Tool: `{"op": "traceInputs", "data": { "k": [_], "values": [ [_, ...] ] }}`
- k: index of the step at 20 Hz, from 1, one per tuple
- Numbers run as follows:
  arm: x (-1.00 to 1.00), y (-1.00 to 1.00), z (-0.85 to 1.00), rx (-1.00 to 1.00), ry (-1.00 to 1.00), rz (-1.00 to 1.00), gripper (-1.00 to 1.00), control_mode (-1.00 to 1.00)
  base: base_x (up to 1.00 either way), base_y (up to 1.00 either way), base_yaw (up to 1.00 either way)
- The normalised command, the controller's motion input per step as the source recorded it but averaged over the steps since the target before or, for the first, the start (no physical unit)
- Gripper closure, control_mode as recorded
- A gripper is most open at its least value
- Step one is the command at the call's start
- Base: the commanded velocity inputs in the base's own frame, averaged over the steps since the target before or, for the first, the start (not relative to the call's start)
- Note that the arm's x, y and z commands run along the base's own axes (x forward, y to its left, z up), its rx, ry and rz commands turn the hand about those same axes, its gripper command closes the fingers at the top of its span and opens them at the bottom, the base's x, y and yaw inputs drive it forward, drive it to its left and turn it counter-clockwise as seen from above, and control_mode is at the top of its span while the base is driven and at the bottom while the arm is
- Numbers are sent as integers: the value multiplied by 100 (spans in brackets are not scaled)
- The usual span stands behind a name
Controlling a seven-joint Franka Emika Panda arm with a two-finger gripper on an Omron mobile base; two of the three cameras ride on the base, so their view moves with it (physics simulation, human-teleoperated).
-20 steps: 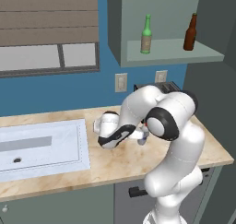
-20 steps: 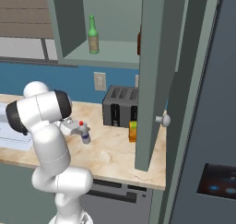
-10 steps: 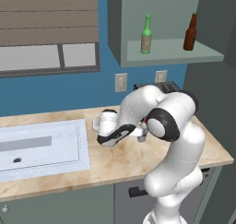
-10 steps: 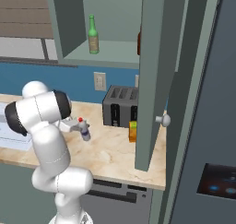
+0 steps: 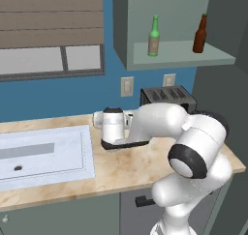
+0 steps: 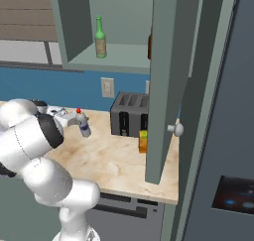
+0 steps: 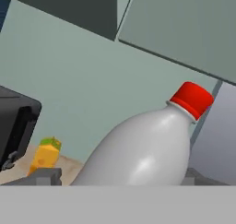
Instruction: Sort all alcoholic drinks to one cabinet, and non-alcoholic drinks to the other.
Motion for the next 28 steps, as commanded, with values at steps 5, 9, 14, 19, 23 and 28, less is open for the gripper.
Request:
{"op": "traceInputs", "data": {
  "k": [5,9,14,19,23,28],
  "values": [
    [-59,-1,68,2,0,21,100,-100,0,0,0],
    [-81,-3,54,5,2,24,100,-100,0,0,0],
    [-81,-7,56,11,1,25,100,-100,0,0,0],
    [-66,-12,57,17,3,24,100,-100,0,0,0],
    [-47,-4,52,16,6,19,100,-100,0,0,0],
    [-41,0,48,6,3,9,100,-100,0,0,0]
  ]
}}
